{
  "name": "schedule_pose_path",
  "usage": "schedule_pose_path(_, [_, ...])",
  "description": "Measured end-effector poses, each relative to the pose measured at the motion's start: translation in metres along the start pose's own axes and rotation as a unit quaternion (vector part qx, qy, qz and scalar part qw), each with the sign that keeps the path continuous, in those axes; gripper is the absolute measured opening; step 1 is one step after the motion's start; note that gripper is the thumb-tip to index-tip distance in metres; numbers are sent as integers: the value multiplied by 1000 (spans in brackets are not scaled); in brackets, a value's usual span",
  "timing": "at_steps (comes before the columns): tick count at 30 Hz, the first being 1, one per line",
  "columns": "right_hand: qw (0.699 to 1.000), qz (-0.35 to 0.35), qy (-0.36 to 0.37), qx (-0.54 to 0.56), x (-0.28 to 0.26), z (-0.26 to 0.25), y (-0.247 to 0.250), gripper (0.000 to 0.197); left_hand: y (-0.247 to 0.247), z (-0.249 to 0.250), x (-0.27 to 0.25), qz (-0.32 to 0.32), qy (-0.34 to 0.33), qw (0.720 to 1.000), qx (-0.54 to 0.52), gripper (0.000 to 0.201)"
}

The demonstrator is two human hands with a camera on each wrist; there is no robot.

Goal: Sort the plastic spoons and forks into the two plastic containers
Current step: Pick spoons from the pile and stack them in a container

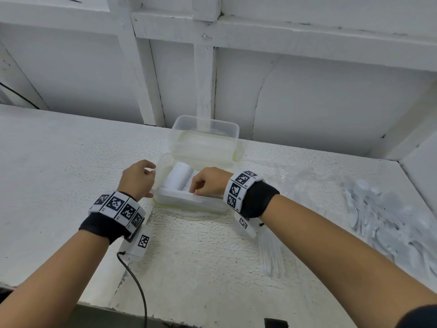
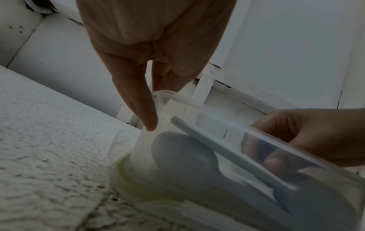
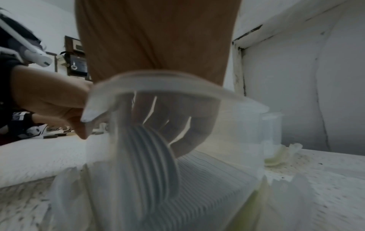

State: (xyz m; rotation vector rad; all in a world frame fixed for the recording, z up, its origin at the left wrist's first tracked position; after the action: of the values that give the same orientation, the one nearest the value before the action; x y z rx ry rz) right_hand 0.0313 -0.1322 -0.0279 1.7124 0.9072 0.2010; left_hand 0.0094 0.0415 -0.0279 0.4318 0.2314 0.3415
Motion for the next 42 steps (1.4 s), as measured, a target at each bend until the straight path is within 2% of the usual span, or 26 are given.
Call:
schedule_pose_path(4, [999,21,5,-28,0,-1,1,19,0,0,-1,-1,0,1000,4,27])
schedule_pose_path(9, [999,33,-10,16,-3,5,5,19,0,4,1,-16,-5,999,49,30])
schedule_pose_path(13, [998,63,-11,25,-19,9,27,23,4,24,1,13,-73,990,119,33])
schedule_pose_path(17, [989,134,-27,60,-59,26,63,22,-12,68,-21,28,-180,979,88,28])
schedule_pose_path(20, [979,174,-59,91,-107,52,75,18,-49,112,-51,-25,-251,967,42,22])
schedule_pose_path(23, [970,186,-108,111,-159,89,66,14,-105,149,-81,-111,-293,950,0,21])
schedule_pose_path(28, [953,183,-228,84,-245,162,31,13,-225,179,-128,-315,-328,889,46,22])
schedule_pose_path(33, [921,184,-342,40,-314,222,3,15,-324,172,-165,-461,-320,811,166,28])
schedule_pose_path(36, [879,215,-426,-17,-343,265,-6,28,-364,161,-184,-516,-318,760,233,32])
schedule_pose_path(39, [825,181,-535,-22,-364,300,-20,56,-388,145,-196,-540,-328,711,309,41])
schedule_pose_path(42, [811,135,-570,-10,-366,317,-28,72,-397,128,-196,-528,-331,671,401,51])
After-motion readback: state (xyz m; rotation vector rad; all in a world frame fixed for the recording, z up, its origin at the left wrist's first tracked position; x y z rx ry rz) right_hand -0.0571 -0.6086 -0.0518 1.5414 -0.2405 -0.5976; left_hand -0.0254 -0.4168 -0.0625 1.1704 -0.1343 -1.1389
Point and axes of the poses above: each hand's wrist, its own x-axis towards the middle knuckle, its own y-axis out of the back of the hand, z = x × y, the point moved 8 cm from there along x, towards the middle knuckle, and after that the axes turned 15 degrees about -x, right-handed, at the moved point
